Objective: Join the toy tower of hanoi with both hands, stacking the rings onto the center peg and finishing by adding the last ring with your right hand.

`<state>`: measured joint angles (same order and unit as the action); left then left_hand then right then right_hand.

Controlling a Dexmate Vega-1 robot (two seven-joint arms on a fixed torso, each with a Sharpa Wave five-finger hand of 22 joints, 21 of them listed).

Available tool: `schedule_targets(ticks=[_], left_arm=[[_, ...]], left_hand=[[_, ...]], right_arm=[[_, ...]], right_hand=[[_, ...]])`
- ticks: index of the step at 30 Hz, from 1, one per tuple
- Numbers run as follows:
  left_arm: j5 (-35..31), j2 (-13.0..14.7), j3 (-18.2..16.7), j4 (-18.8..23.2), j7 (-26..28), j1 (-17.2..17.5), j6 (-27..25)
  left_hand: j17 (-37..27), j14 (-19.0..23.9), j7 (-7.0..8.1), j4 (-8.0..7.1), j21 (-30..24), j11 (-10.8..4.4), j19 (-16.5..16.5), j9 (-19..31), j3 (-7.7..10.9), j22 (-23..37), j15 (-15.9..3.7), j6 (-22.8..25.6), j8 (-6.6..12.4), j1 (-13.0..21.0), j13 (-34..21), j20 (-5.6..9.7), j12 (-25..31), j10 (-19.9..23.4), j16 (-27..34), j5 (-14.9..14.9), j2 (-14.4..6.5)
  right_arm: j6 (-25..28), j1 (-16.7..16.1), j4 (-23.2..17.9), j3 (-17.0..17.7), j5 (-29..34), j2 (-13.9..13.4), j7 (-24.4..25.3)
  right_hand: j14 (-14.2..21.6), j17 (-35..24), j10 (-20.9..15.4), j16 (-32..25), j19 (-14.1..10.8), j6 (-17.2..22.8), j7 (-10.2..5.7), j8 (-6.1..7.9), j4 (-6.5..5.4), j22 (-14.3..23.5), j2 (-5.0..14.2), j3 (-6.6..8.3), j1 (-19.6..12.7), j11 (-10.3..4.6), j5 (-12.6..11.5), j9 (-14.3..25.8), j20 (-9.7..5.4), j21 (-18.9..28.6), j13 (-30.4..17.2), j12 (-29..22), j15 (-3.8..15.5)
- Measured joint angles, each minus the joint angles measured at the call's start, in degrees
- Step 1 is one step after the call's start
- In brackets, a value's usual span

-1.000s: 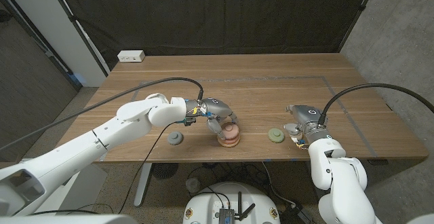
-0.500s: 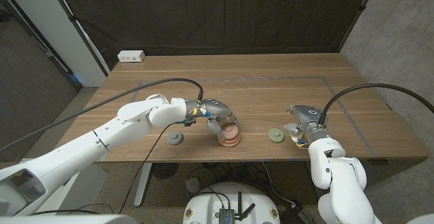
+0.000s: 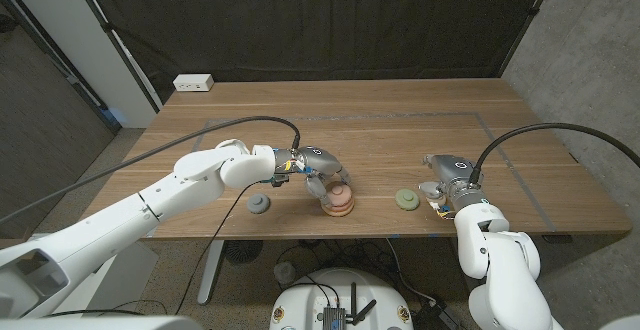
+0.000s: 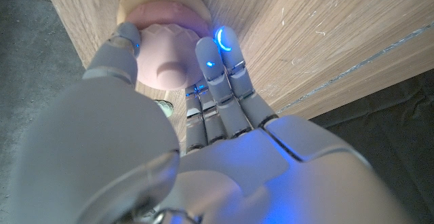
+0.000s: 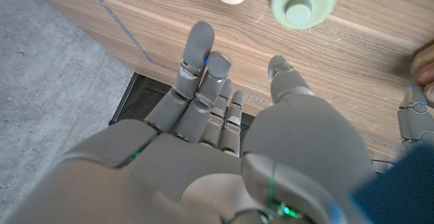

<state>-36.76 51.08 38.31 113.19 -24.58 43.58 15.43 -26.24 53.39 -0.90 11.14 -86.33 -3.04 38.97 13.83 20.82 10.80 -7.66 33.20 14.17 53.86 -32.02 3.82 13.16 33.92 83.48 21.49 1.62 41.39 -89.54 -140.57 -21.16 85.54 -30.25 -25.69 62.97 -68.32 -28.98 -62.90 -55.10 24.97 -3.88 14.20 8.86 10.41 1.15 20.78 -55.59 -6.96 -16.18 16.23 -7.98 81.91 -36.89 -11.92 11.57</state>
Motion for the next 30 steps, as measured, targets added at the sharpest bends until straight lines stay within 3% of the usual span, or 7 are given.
schedule_targets(ticks=[6,16,30], left_arm=[[-0.91,0.3,-0.01,0.52,-0.07,0.0,-0.13],[-1.9,0.47,-0.02,1.08,-1.03,-0.22,-0.05],[-3.61,0.51,0.31,2.15,-4.02,-0.87,-0.45]], left_hand=[[0.22,-0.49,1.74,-0.6,0.0,-1.72,-0.49,0.62,-0.6,0.0,0.5,-1.41,-1.58,-0.01,-3.68,-0.13,-1.7,-1.72,-0.22,-0.31,0.02],[0.22,-2.17,1.02,-2.19,0.0,-4.38,-1.54,0.36,-0.15,0.0,0.74,-7.1,-3.07,-2.0,-4.5,-0.31,-2.59,-4.4,-0.64,-0.84,1.33],[0.21,-4.69,-0.3,-2.52,0.45,-1.53,-3.81,-0.01,-1.0,0.0,1.61,-12.85,-3.58,-4.16,-3.81,-0.52,-3.23,-11.43,-1.5,-1.38,1.47]], right_arm=[[0.0,0.07,0.0,-0.17,-0.02,-0.07,0.02],[0.01,-0.17,-0.45,-0.24,-0.55,-0.11,0.34],[0.2,-0.24,-0.7,-0.28,-0.87,-0.19,0.32]], right_hand=[[0.0,0.14,0.0,0.0,0.0,0.0,0.0,0.0,0.0,0.0,0.0,0.0,0.0,0.0,0.0,0.0,0.0,0.0,0.0,0.0,0.0],[0.0,0.01,0.0,0.0,0.0,0.21,0.21,-0.23,0.0,0.0,0.0,0.0,0.0,0.0,0.0,0.0,0.0,0.0,0.0,0.0,0.0],[0.0,0.13,0.0,0.0,0.0,0.21,0.21,-0.23,0.16,0.0,-0.01,-0.15,-0.01,0.0,0.0,0.0,0.0,0.0,-0.03,0.0,0.0]])
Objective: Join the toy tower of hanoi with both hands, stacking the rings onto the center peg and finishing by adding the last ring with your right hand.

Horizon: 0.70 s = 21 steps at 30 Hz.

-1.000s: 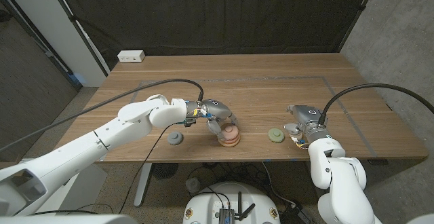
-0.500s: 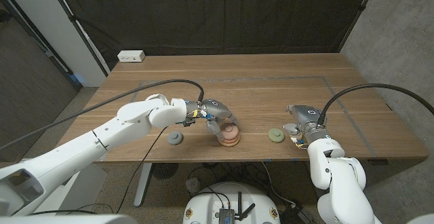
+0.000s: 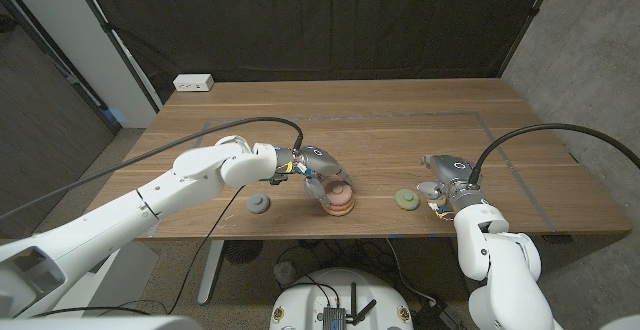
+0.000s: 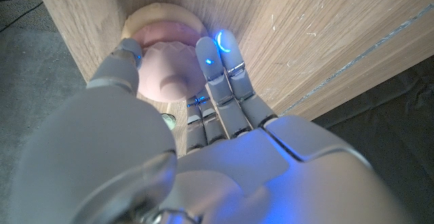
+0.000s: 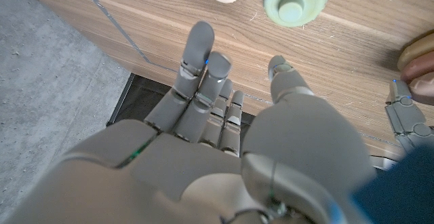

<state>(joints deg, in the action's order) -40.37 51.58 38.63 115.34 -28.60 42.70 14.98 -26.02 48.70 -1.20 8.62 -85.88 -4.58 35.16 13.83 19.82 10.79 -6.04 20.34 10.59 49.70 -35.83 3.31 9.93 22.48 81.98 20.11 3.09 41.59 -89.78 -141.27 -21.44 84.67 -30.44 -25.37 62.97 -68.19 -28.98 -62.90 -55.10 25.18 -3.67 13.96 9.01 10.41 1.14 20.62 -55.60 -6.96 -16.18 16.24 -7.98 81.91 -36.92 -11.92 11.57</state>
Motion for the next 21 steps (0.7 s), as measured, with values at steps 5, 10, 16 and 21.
schedule_targets(ticks=[5,10,16,21], left_arm=[[-0.48,-0.03,0.28,0.36,-1.26,-0.37,-0.48],[-0.91,-0.19,0.54,0.6,-2.43,-0.68,-0.86],[-1.26,-0.28,0.61,0.95,-3.24,-0.87,-1.41],[-1.27,-0.21,0.44,1.26,-3.37,-0.86,-1.96]], left_hand=[[0.0,-0.82,-0.39,0.08,0.44,0.99,-1.29,-0.14,-0.07,0.0,0.01,-2.57,-0.22,-0.23,0.33,-0.12,-0.01,-2.47,0.0,-0.21,0.23],[0.17,-1.74,-1.14,-0.16,0.7,1.8,-2.0,-0.26,-0.31,0.0,0.31,-4.8,-0.22,-0.45,0.62,-0.22,-0.01,-4.72,-0.44,-0.44,0.45],[0.1,-2.45,-1.29,0.08,0.92,2.04,-2.03,-0.53,-0.54,0.0,0.61,-5.56,-0.21,-0.76,0.8,-0.19,0.25,-5.43,-0.44,-0.44,0.76],[0.1,-2.56,-1.45,0.08,0.91,2.1,-2.19,-0.52,-0.54,0.0,0.72,-5.73,-0.04,-1.07,1.07,-0.03,0.44,-5.64,-0.44,-0.44,0.45]], right_arm=[[0.02,0.1,0.0,0.0,-0.1,-0.08,-0.11],[0.03,0.19,0.01,0.0,-0.23,-0.17,-0.12],[0.09,0.32,0.1,0.03,-0.55,-0.27,-0.12],[0.15,0.51,0.23,0.09,-0.97,-0.42,-0.12]], right_hand=[[0.02,-0.14,-0.21,0.0,0.0,0.0,0.0,0.0,0.0,0.0,-0.3,0.0,-0.3,-0.21,0.0,0.0,0.0,0.0,-0.12,0.0,-0.02],[0.11,-0.14,-0.35,0.0,0.0,0.0,0.0,0.0,0.0,0.0,-0.3,0.0,-0.3,-0.07,0.0,0.0,0.0,0.0,-0.12,0.0,-0.11],[0.11,-0.13,-0.53,0.0,0.0,0.0,0.0,0.0,0.0,0.0,-0.3,0.0,-0.3,0.1,0.0,0.0,0.0,0.0,-0.12,0.0,-0.11],[0.11,-0.31,-0.53,0.0,0.0,0.0,0.0,0.0,0.0,0.0,-0.3,0.0,-0.3,0.1,0.0,0.0,0.0,0.0,-0.11,0.0,-0.11]])
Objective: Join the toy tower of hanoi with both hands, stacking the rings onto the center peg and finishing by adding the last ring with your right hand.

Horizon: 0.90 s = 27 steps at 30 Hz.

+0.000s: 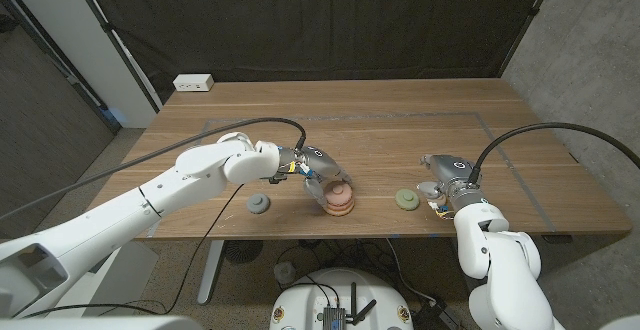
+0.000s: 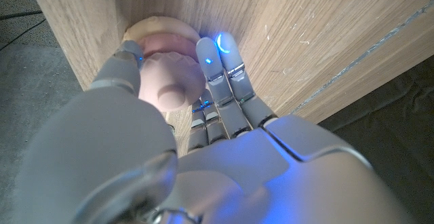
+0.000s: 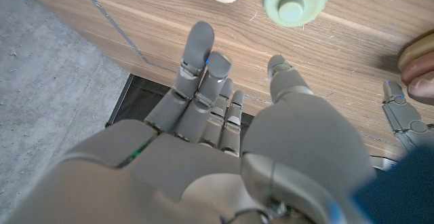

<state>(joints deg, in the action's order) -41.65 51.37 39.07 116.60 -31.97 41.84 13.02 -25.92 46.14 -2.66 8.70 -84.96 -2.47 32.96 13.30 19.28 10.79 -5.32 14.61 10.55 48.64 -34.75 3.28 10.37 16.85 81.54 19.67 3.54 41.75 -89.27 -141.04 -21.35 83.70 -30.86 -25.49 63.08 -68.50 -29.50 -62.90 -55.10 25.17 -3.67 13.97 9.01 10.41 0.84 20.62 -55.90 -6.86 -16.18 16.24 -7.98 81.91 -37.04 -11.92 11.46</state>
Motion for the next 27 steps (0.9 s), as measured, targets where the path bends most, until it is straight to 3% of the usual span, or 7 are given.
schedule_targets(ticks=[20,27], left_arm=[[2.28,2.25,-3.38,1.85,1.99,2.62,-4.09],[3.64,4.41,-5.67,3.81,3.42,5.25,-6.57]], left_hand=[[0.01,0.01,0.53,0.0,-0.01,-0.72,0.35,-0.53,0.01,0.0,0.0,2.0,1.2,0.0,0.72,-0.29,1.11,1.98,0.0,-0.44,0.0],[0.01,0.01,0.59,0.17,-0.02,-1.01,0.54,-0.53,0.18,0.0,0.0,2.71,1.4,0.09,0.8,-0.1,1.53,2.76,0.0,-0.44,-0.09]], right_arm=[[0.28,1.09,0.29,0.22,-2.72,-1.23,1.19],[0.55,1.51,0.46,0.23,-4.64,-2.15,2.01]], right_hand=[[0.0,0.05,0.01,0.0,0.0,0.0,0.0,0.0,0.0,0.0,0.0,0.0,0.0,0.0,0.0,0.0,0.0,0.0,0.01,0.28,0.0],[0.02,0.24,0.04,0.41,0.0,0.06,-0.07,0.0,0.16,0.0,0.0,-0.16,0.0,-0.03,0.0,0.14,0.0,0.0,0.15,0.49,0.03]])
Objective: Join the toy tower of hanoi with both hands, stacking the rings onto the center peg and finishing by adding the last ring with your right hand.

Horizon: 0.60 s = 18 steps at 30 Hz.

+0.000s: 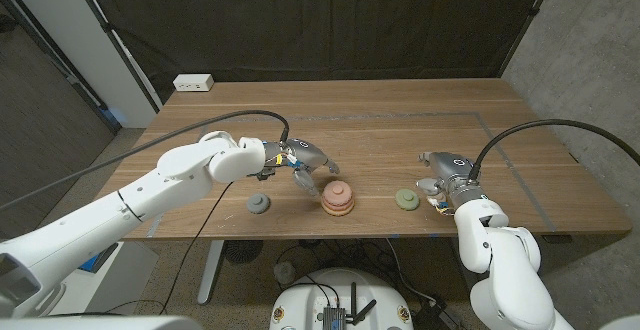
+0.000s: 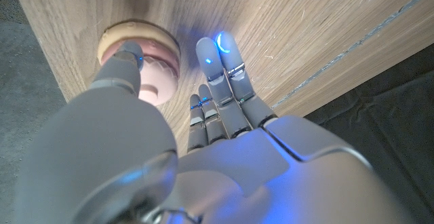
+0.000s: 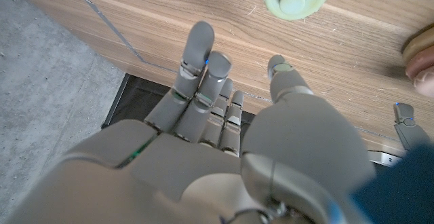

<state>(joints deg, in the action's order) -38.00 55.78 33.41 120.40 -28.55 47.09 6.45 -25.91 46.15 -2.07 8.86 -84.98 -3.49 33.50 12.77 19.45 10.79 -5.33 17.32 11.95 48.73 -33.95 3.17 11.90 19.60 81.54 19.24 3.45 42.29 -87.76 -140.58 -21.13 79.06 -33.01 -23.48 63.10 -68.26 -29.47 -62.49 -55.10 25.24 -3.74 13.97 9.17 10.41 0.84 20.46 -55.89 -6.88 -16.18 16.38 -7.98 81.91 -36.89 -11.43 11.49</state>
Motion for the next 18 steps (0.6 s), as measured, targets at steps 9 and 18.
schedule_targets(ticks=[9,18], left_arm=[[1.53,2.75,-2.93,2.81,2.03,3.78,-3.55],[3.62,5.44,-6.16,5.14,4.92,8.3,-8.07]], left_hand=[[0.0,0.32,0.41,0.0,-0.22,-0.71,0.22,0.0,0.0,0.0,-0.1,1.38,0.46,0.3,0.24,-0.22,0.0,1.3,0.0,0.0,-0.3],[0.01,0.32,0.53,0.19,-0.22,-1.27,0.47,-0.07,0.2,0.0,-0.1,2.33,0.83,0.61,0.52,0.04,0.45,2.21,0.0,0.0,-0.61]], right_arm=[[0.39,0.3,0.07,-0.12,-2.41,-1.45,1.34],[0.85,0.68,0.07,-0.39,-4.73,-3.32,2.57]], right_hand=[[0.29,-0.33,0.52,-0.24,0.0,0.25,-0.25,0.0,0.0,0.0,0.0,0.0,0.0,0.13,0.0,0.0,0.0,0.0,0.27,0.0,0.29],[0.29,-0.6,0.51,-0.24,0.0,0.25,-0.25,0.0,0.0,0.0,0.0,0.0,0.0,0.13,0.0,-0.01,0.0,0.0,0.26,0.0,0.29]])
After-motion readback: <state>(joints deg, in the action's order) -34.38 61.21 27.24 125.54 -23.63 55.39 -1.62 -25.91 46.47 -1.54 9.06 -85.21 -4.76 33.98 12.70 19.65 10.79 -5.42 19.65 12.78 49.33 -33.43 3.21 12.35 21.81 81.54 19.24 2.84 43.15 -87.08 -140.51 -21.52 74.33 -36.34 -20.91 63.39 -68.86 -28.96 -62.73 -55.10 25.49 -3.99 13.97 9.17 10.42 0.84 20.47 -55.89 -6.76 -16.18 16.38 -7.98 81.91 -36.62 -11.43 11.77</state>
